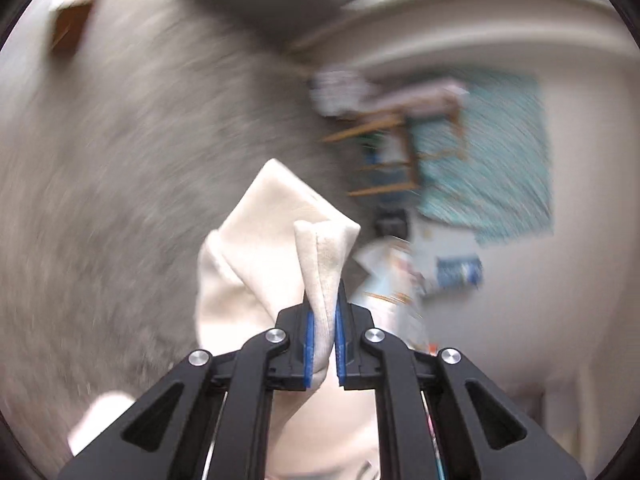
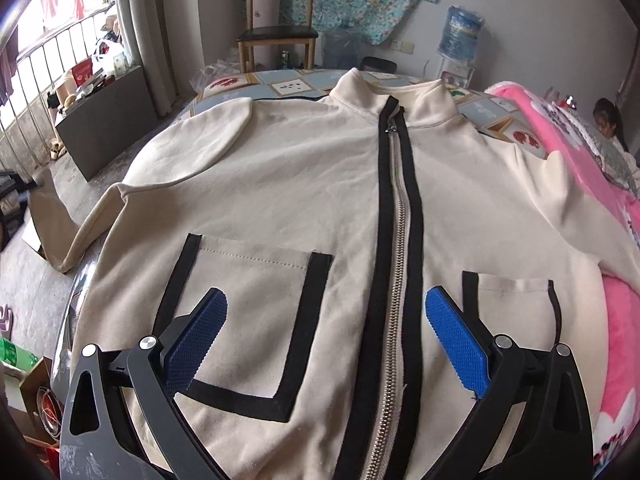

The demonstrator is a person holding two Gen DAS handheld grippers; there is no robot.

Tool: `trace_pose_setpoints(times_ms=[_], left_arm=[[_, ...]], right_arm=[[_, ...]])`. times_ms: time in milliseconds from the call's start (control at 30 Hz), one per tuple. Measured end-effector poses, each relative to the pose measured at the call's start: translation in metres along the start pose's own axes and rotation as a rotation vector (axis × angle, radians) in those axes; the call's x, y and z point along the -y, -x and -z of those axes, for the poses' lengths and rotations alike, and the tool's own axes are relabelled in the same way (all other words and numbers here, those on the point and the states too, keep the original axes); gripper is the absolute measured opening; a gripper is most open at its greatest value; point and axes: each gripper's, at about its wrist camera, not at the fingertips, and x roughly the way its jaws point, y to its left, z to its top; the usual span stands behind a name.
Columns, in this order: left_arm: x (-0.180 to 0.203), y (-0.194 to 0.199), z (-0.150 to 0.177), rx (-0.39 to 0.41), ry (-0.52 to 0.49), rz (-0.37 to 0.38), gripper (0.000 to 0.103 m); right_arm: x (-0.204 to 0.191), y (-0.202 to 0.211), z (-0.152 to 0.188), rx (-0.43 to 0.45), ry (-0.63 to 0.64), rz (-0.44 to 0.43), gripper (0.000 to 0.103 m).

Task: Fold large clothes
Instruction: 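Carry the sleeve across the jacket body with the left tool and release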

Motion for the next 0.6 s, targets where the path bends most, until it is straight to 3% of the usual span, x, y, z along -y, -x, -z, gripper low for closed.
trace_pose_setpoints(times_ms=[100, 200, 267, 367, 467, 533, 600], left_arm=[[0.133, 0.016, 0.041, -0.051, -0.342, 0.149, 0.008], [0.221, 0.005, 0.113, -0.149, -0.625, 0.218, 0.008], [0.249, -0.016, 0.168, -0.230, -0.767, 0.214, 0.008], [0.247, -0.060, 0.247, -0.344, -0.903, 0.136, 0.009], [0.210, -0.109, 0.312, -0.443, -0.987, 0.014, 0.011], [0.186, -0.132, 0.341, -0.493, -1.033, -0.073, 0.016], [0.168, -0.138, 0.345, -0.556, -1.006, -0.087, 0.021]], right_arm=[[0.019, 0.011, 0.003, 0.016, -0.056, 0.007, 0.096], [0.040, 0.021, 0.009, 0.016, -0.109, 0.015, 0.096], [0.051, 0.022, 0.014, -0.001, -0.116, 0.038, 0.096], [0.066, 0.016, 0.024, -0.037, -0.114, 0.093, 0.096], [0.082, 0.005, 0.030, -0.075, -0.121, 0.107, 0.096], [0.091, -0.001, 0.033, -0.094, -0.127, 0.105, 0.096], [0.100, -0.006, 0.033, -0.110, -0.134, 0.078, 0.096]])
